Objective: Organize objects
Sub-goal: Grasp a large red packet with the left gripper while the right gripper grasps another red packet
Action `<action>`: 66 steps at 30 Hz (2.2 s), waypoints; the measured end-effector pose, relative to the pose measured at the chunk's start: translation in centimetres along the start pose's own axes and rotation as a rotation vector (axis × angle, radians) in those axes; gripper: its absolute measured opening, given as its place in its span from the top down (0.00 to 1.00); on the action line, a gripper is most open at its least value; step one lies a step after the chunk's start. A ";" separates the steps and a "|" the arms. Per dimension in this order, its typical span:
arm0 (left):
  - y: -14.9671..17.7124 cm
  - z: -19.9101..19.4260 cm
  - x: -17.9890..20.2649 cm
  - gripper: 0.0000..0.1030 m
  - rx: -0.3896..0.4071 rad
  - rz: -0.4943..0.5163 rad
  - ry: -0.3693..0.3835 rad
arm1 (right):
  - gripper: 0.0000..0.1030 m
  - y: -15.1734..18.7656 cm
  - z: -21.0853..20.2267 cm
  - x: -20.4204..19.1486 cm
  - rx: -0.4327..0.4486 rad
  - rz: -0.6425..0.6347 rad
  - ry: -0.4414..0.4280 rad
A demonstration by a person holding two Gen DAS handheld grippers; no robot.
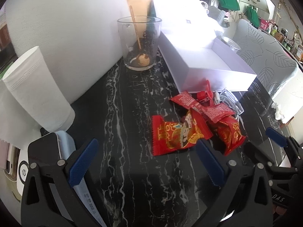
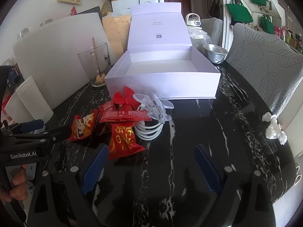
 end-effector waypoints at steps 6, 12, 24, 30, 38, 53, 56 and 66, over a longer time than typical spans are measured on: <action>-0.5 0.6 0.7 0.00 -0.008 0.014 0.020 | 0.33 -0.2 1.5 -0.7 -0.016 -0.030 -0.049; -0.7 1.2 1.0 0.00 -0.042 0.010 0.063 | 0.37 -0.4 2.7 -1.1 -0.021 -0.030 -0.124; -1.2 2.1 0.9 0.00 -0.062 0.009 0.043 | 0.50 -0.9 3.9 -2.3 -0.017 -0.067 -0.196; -0.9 2.5 1.4 0.00 -0.097 0.013 0.084 | 0.54 -0.6 3.7 -2.1 -0.013 -0.082 -0.190; 0.1 3.8 2.7 0.00 -0.168 0.028 0.106 | 0.54 0.5 1.8 -1.0 -0.021 -0.075 -0.173; -0.5 3.7 1.1 0.19 -0.114 -0.056 0.124 | 0.52 1.6 1.1 -0.1 -0.048 -0.059 -0.165; -0.6 3.7 1.3 0.23 -0.110 -0.043 0.123 | 0.52 1.5 1.3 -0.2 -0.049 -0.058 -0.166; -0.9 3.4 1.8 0.63 -0.114 -0.025 0.157 | 0.54 1.6 1.5 -0.6 -0.039 -0.080 -0.140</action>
Point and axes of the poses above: each gripper's, at about its wrist camera, not at the fingertips, and z roughly the way its jaws point, x to its right, y to its underside, the point moved 3 cm from there along z, roughly the way its jaws point, and after that the axes turned 10 degrees about -z, right-handed, at the moved point
